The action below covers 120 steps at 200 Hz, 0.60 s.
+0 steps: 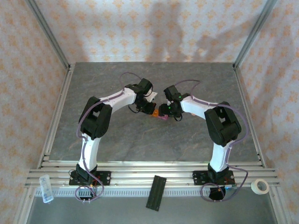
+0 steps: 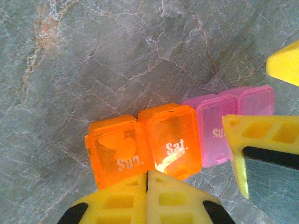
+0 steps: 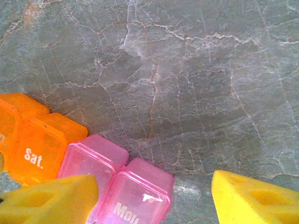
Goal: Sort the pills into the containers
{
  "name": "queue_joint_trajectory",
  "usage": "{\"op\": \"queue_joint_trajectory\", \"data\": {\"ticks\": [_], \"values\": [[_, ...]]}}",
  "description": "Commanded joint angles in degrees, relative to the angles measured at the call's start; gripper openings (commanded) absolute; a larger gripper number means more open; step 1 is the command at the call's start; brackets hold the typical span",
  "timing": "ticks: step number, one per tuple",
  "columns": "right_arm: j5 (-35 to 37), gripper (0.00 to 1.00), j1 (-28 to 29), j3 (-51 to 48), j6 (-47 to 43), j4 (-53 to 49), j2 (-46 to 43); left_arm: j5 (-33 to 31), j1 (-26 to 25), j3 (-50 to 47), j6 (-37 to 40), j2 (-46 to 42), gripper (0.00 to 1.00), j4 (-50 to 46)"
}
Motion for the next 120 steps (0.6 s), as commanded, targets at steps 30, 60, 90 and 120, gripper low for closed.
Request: {"op": "queue_joint_trajectory", "data": {"ticks": [30, 60, 90, 120], "values": [[4.0, 0.68, 0.1, -3.0, 0.5, -2.6, 3.0, -3.3, -0.2, -4.2, -0.8, -0.2, 0.00, 3.6], [3.9, 0.68, 0.2, -3.0, 0.4, -2.7, 3.1, -3.3, -0.2, -5.0, -0.9, -0.2, 0.00, 4.6], [4.2, 0.68, 0.2, -2.3, 0.1, -3.5, 3.0, -3.0, -0.2, -3.6, -1.1, -1.4, 0.00, 4.2], [4.1, 0.68, 0.1, -1.9, 0.1, -3.9, 2.8, -2.3, -0.3, -2.4, -1.7, -3.3, 0.00, 4.6]]}}
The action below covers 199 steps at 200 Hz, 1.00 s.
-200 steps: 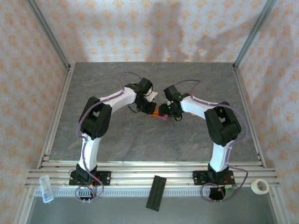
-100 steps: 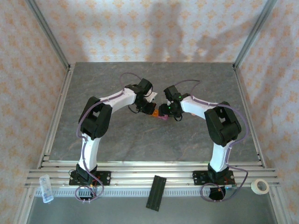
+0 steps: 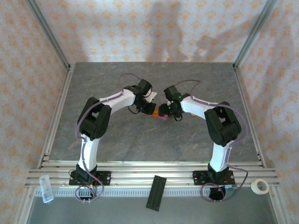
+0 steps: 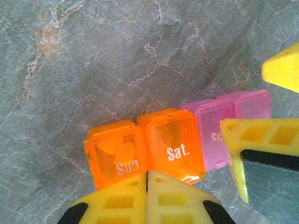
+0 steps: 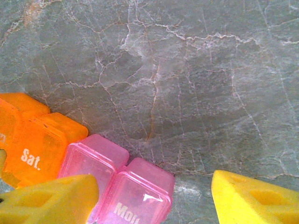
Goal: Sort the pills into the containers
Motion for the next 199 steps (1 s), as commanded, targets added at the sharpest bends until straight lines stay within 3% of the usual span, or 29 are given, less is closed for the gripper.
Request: {"op": "queue_joint_trajectory", "data": {"ticks": [1, 57, 117, 199], "values": [[4.3, 0.68, 0.1, -1.8, 0.1, -4.1, 2.8, -2.3, -0.2, 0.5, -1.2, -2.1, 0.00, 0.5], [4.1, 0.68, 0.1, -1.8, 0.4, -4.1, 2.8, -1.8, -1.0, 0.9, -2.3, -5.4, 0.00, 2.2], [4.1, 0.68, 0.1, -2.3, 0.6, -3.7, 2.7, -1.4, -3.2, 1.7, -2.6, -3.4, 0.00, 2.1], [4.0, 0.68, 0.1, -2.6, 0.6, -3.2, 2.9, -3.1, -3.4, -5.2, -4.3, -0.8, 0.00, 6.3]]}}
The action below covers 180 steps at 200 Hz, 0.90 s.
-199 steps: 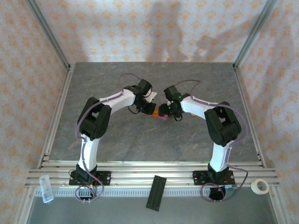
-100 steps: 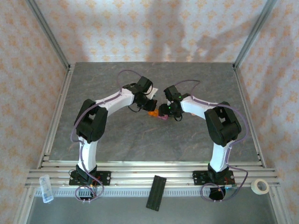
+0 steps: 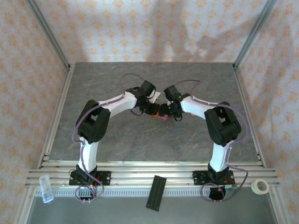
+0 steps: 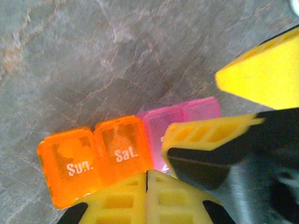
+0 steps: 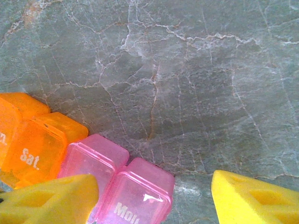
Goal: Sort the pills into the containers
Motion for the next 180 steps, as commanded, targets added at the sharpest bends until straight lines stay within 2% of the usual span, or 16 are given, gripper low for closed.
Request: {"op": "queue_joint_trajectory", "data": {"ticks": [1, 93, 139, 164, 180], "values": [[3.9, 0.68, 0.1, -2.6, 0.5, -3.2, 2.9, -1.8, -0.1, -2.1, -1.1, 2.4, 0.00, 1.8], [3.0, 0.68, 0.1, -1.7, 0.7, -4.0, 2.0, -1.7, -0.1, -4.1, -1.4, 1.6, 0.00, 4.5], [1.6, 0.68, -1.6, 2.4, 0.4, -6.4, -0.5, -1.0, 0.7, -5.0, -3.3, -6.2, 0.00, 10.1], [0.6, 0.69, -3.3, 4.8, 0.9, -7.3, -3.3, -0.8, 2.4, -8.5, -5.7, -13.1, 0.08, 16.2], [-0.1, 0.74, -4.4, 5.8, 1.4, -7.4, -6.0, -1.3, 3.8, -11.2, -7.0, -17.0, 0.11, 19.9]]}}
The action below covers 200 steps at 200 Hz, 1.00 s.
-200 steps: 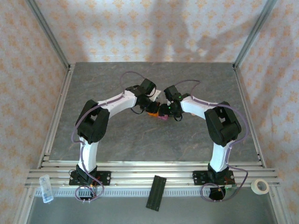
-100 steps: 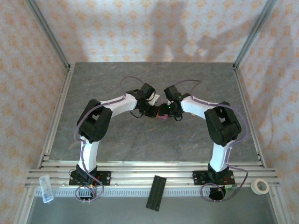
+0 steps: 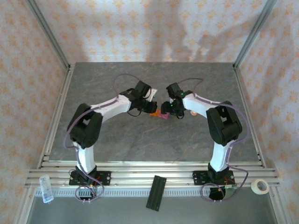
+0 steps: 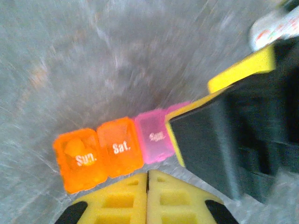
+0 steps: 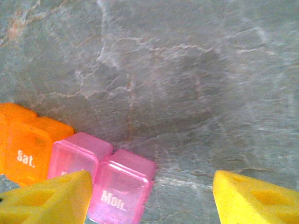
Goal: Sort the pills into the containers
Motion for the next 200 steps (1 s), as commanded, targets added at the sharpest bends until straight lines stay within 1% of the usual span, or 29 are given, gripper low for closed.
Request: {"op": "queue_joint_trajectory", "data": {"ticks": [1, 17, 30, 34, 40, 43, 46, 53, 55, 59, 60, 61, 62, 64, 81, 101, 114, 129, 138, 143, 151, 169, 187, 200], "values": [[0.1, 0.74, -1.8, 3.1, 0.9, -2.8, -5.6, -1.3, 2.5, -2.9, -3.0, -7.3, 0.11, 9.1], [0.0, 0.78, -3.3, 3.8, 1.4, -3.1, -8.9, -3.0, 3.9, -7.2, -3.9, -12.3, 0.14, 13.9], [0.4, 0.82, -4.9, 4.1, 1.7, -3.3, -12.2, -5.7, 5.1, -11.5, -4.2, -17.1, 0.19, 18.0], [0.8, 0.84, -5.4, 4.1, 1.8, -3.3, -13.3, -6.5, 5.5, -12.9, -4.1, -18.7, 0.22, 19.5], [1.3, 0.87, -6.1, 4.0, 1.9, -3.2, -15.2, -8.0, 6.1, -14.9, -4.1, -20.9, 0.29, 21.4], [1.6, 0.91, -6.6, 3.9, 1.8, -3.2, -16.1, -8.9, 6.3, -16.1, -4.0, -22.2, 0.34, 22.3], [2.0, 0.95, -6.9, 3.8, 1.9, -3.1, -16.9, -10.0, 6.6, -17.1, -3.9, -23.7, 0.42, 23.1], [3.0, 0.98, -8.1, 3.5, 2.1, -3.2, -19.2, -12.7, 7.1, -19.3, -3.5, -26.5, 0.60, 24.7], [3.3, 1.00, -8.4, 3.4, 2.1, -3.3, -19.8, -13.2, 7.2, -20.0, -3.2, -27.5, 0.67, 25.2], [3.8, 1.00, -9.0, 3.3, 2.1, -3.3, -21.0, -15.0, 7.4, -21.2, -2.8, -29.2, 0.79, 26.0], [3.9, 1.00, -9.2, 3.3, 2.1, -3.3, -21.3, -15.3, 7.5, -21.5, -2.7, -29.5, 0.88, 26.1], [4.1, 1.00, -9.3, 3.2, 2.1, -3.3, -21.6, -15.7, 7.6, -21.8, -2.6, -29.7, 0.94, 26.2], [4.2, 1.00, -9.5, 3.2, 2.1, -3.3, -21.8, -16.1, 7.6, -22.0, -2.4, -30.1, 0.97, 26.5], [4.5, 1.00, -9.9, 3.0, 2.1, -3.3, -22.5, -17.2, 7.7, -22.6, -2.1, -31.0, 0.99, 26.8], [9.3, 1.00, -12.2, 2.1, 2.0, -3.6, -27.3, -24.2, 8.3, -26.8, 1.0, -37.0, 1.00, 29.9], [20.0, 1.00, -14.2, 0.3, 2.2, -4.1, -31.8, -32.5, 8.6, -30.5, 6.7, -42.7, 1.00, 32.1], [26.3, 1.00, -15.9, -1.8, 2.7, -3.4, -34.5, -36.3, 9.1, -32.1, 10.8, -45.6, 1.00, 33.0], [30.5, 1.00, -18.2, -5.1, 3.0, -1.0, -37.6, -39.9, 10.3, -34.6, 14.6, -47.9, 1.00, 35.1], [34.0, 1.00, -18.9, -7.8, 3.0, 2.0, -38.8, -40.4, 11.8, -36.3, 16.0, -48.9, 1.00, 36.3], [35.9, 1.00, -19.1, -9.6, 3.0, 4.1, -41.0, -40.7, 12.6, -37.4, 16.8, -49.4, 1.00, 37.1], [38.6, 1.00, -19.4, -12.6, 3.0, 7.6, -42.6, -42.5, 13.9, -39.1, 16.9, -49.8, 1.00, 37.9], [42.4, 1.00, -19.7, -19.5, 0.6, 16.1, -45.7, -45.0, 17.4, -43.1, 17.2, -50.5, 1.00, 39.6], [45.8, 1.00, -20.1, -22.4, -0.6, 17.7, -45.9, -44.9, 20.9, -47.6, 17.2, -51.3, 1.00, 41.1], [47.6, 1.00, -20.5, -24.3, -1.2, 18.6, -45.3, -44.0, 22.7, -52.0, 17.8, -51.9, 1.00, 45.3]]}}
